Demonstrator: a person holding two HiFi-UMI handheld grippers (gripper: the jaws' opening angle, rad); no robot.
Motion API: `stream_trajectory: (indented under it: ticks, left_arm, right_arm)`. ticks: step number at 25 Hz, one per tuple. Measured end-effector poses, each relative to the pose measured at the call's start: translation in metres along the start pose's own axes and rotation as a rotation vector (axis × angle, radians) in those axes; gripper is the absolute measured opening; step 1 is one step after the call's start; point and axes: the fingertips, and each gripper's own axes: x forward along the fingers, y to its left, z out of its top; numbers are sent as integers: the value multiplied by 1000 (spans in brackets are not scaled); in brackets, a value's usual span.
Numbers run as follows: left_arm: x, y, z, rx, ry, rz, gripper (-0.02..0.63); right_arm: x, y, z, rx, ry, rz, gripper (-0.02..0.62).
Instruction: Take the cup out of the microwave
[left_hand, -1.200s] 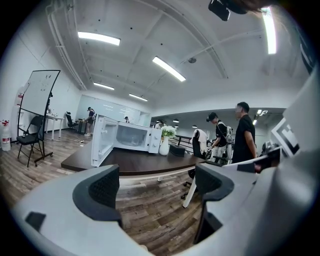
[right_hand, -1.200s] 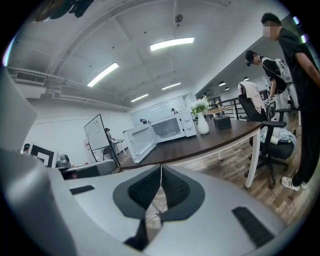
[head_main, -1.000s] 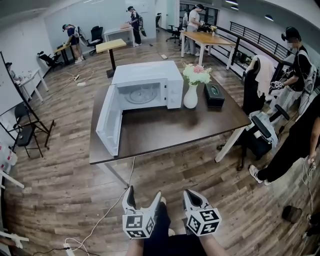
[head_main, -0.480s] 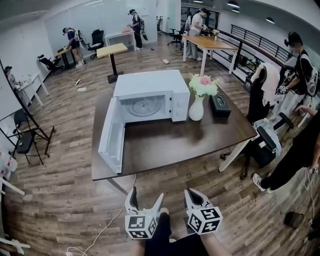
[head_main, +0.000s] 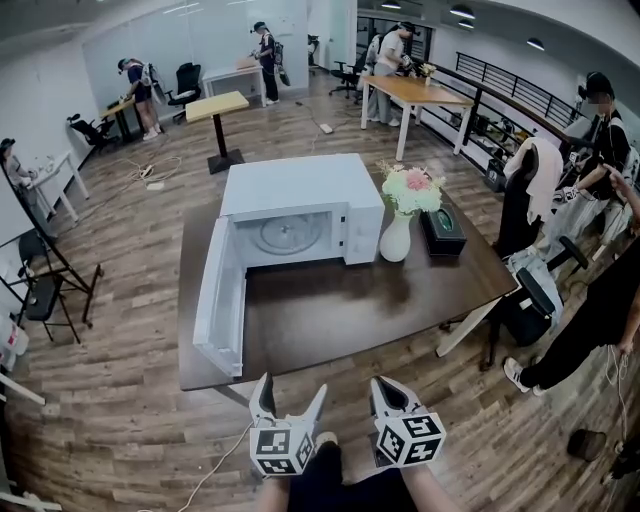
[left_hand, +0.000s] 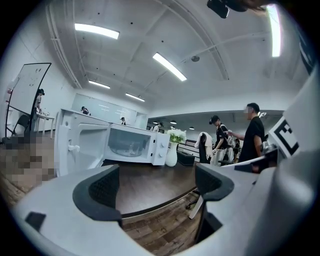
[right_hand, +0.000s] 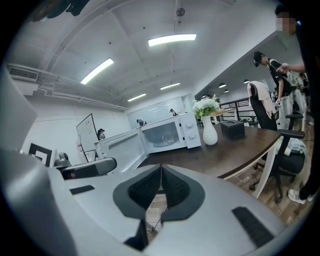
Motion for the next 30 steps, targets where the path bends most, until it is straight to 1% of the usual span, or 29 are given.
stream_trajectory:
  ticks: [9, 17, 24, 30]
  left_arm:
    - [52, 25, 13, 2, 5, -16, 446]
    - [97, 42, 22, 18, 14, -50, 446]
    - [112, 51, 19, 17, 26, -58, 446]
    - [109, 51, 13, 7, 40, -65, 446]
  right_arm:
    - [50, -12, 20, -4, 6, -17, -5]
    - [94, -21, 35, 0, 0, -28, -5]
    - [109, -27, 33, 10, 15, -45, -5]
    - [106, -31, 26, 20, 33, -62, -5]
